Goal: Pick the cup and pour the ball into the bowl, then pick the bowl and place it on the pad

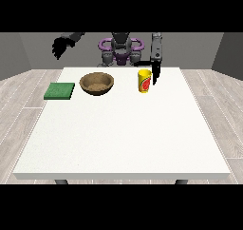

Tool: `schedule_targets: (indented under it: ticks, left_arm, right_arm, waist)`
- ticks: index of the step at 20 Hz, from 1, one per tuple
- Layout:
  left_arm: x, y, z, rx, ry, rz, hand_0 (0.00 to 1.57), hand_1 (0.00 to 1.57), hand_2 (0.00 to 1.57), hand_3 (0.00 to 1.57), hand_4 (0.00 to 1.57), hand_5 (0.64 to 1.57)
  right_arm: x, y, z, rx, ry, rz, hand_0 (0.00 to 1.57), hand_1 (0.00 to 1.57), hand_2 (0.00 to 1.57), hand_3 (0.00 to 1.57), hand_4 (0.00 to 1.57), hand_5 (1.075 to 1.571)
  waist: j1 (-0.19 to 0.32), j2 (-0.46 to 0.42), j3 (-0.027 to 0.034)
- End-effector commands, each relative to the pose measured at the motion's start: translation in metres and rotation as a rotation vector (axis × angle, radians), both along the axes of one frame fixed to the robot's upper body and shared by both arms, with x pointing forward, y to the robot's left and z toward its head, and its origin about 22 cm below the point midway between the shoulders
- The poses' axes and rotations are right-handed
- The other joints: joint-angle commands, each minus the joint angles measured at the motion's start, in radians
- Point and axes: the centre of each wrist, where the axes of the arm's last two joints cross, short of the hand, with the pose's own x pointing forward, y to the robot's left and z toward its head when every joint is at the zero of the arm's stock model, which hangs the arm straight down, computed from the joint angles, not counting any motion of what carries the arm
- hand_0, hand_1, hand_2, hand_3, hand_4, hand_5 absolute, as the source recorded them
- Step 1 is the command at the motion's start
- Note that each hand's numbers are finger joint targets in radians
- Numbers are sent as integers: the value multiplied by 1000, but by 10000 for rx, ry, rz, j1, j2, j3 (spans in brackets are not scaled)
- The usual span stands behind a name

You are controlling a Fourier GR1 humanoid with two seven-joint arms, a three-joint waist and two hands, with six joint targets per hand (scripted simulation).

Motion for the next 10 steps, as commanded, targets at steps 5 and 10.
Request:
schedule_targets:
  ticks: [5, 10]
  left_arm:
    - [3, 16, -42, -168, -164, 587, 0, 0, 0, 0, 253, 1445]
    - [-3, 16, -57, 980, -190, 1172, 919, 919, 1316, 1379, 1243, 1538]
  right_arm:
    - [1, 3, 11, -65, -94, 549, 0, 0, 0, 0, 671, 1562]
    - [6, -14, 37, -13, -816, 632, 0, 0, 0, 0, 662, 1569]
  waist:
    - [-488, 241, -6]
    - [-993, 669, -9]
